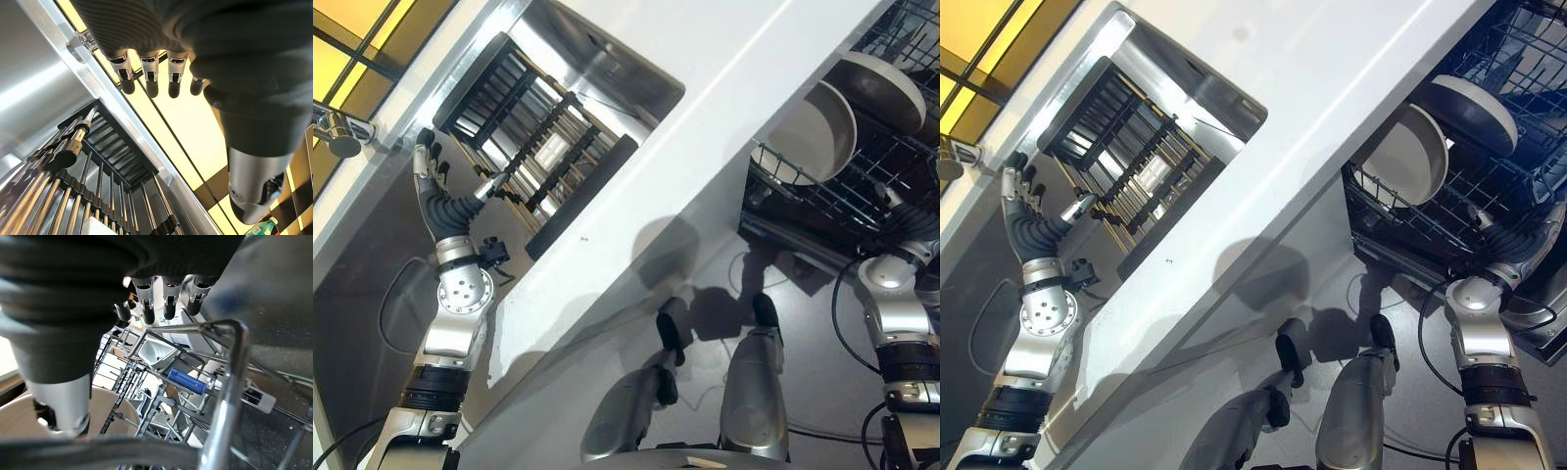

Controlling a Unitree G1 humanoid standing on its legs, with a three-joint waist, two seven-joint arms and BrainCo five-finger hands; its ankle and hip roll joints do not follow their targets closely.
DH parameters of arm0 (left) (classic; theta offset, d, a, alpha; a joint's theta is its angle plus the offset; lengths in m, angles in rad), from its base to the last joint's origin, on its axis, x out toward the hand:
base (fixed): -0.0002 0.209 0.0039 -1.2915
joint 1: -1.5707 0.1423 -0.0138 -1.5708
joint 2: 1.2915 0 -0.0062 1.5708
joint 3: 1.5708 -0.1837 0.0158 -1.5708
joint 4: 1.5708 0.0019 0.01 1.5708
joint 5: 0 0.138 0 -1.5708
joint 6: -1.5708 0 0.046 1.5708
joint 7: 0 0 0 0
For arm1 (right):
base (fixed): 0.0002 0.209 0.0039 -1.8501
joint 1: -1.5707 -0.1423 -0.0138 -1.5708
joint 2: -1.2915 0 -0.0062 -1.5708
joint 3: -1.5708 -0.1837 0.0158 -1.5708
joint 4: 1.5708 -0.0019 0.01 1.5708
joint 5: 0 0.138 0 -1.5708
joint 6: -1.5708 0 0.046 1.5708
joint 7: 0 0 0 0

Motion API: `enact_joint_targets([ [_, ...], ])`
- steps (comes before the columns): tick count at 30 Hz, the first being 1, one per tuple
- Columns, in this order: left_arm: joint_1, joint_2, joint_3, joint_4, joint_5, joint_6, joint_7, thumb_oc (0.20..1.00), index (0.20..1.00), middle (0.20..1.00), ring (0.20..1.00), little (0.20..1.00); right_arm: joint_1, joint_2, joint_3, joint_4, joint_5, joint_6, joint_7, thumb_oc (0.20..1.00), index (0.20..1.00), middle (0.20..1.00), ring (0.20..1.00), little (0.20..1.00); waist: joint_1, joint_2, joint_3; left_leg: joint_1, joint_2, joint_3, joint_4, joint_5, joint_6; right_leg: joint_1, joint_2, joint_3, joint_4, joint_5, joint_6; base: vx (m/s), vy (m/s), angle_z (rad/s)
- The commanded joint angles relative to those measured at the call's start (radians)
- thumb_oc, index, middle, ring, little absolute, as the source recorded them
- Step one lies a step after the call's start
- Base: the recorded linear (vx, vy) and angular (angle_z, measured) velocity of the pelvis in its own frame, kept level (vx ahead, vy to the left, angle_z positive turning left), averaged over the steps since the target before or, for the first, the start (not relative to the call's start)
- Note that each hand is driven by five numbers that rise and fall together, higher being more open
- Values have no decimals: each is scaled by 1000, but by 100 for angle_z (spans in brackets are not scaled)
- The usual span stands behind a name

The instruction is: Pick up plates and place into dishwasher.

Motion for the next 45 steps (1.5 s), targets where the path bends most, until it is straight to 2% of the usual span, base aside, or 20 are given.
enact_joint_targets([
  [1,-3,-47,1,41,37,-33,32,1000,1000,1000,1000,1000,-96,0,-14,-33,160,-141,77,1000,1000,1000,1000,1000,-4,-17,56,-66,21,-35,220,-127,-68,-1,-40,42,-95,126,-40,0,0,0],
  [8,-53,-38,-40,20,52,-8,62,1000,1000,1000,1000,1000,-203,30,34,28,243,-181,132,1000,1000,1000,1000,1000,16,1,81,-115,12,-48,226,-111,-68,-43,-52,42,-95,144,-40,-65,-22,-2],
  [13,-51,-45,-50,8,49,4,90,1000,1000,1000,1000,1000,-255,41,77,19,211,-165,166,1000,1000,1000,1000,1000,31,27,81,-124,-2,-58,221,-102,-71,-51,-65,35,-93,143,-42,23,87,1],
  [16,-47,-52,-51,5,47,4,90,1000,1000,1000,1000,1000,-287,50,93,7,207,-157,192,1000,1000,1000,1000,1000,41,32,81,-123,-8,-60,221,-101,-71,-46,-75,29,-96,145,-44,26,66,-2],
  [27,-41,-43,-50,3,39,-1,65,1000,1000,1000,1000,1000,-373,114,202,-51,179,-141,319,1000,1000,1000,1000,1000,95,0,55,-108,-14,-67,236,-117,-67,-2,-105,-17,-117,161,-45,22,3,2],
  [32,-48,-25,-51,15,30,8,36,1000,1000,1000,1000,1000,-410,124,251,-23,188,-132,393,1000,1000,1000,1000,1000,126,-22,24,-97,-17,-76,248,-134,-62,27,-122,-40,-125,170,-41,54,-27,9],
  [37,-41,2,-48,32,16,-11,7,1000,1000,1000,1000,1000,-461,129,288,25,222,-139,430,1000,1000,1000,1000,1000,154,-38,2,-84,-20,-83,260,-154,-56,55,-142,-62,-133,184,-37,50,-47,3],
  [45,-23,5,-61,39,5,-34,-12,1000,1000,1000,1000,1000,-500,142,330,45,220,-120,466,1000,1000,1000,1000,1000,175,-30,-26,-63,-40,-84,271,-173,-45,83,-169,-77,-139,199,-32,59,22,6],
])
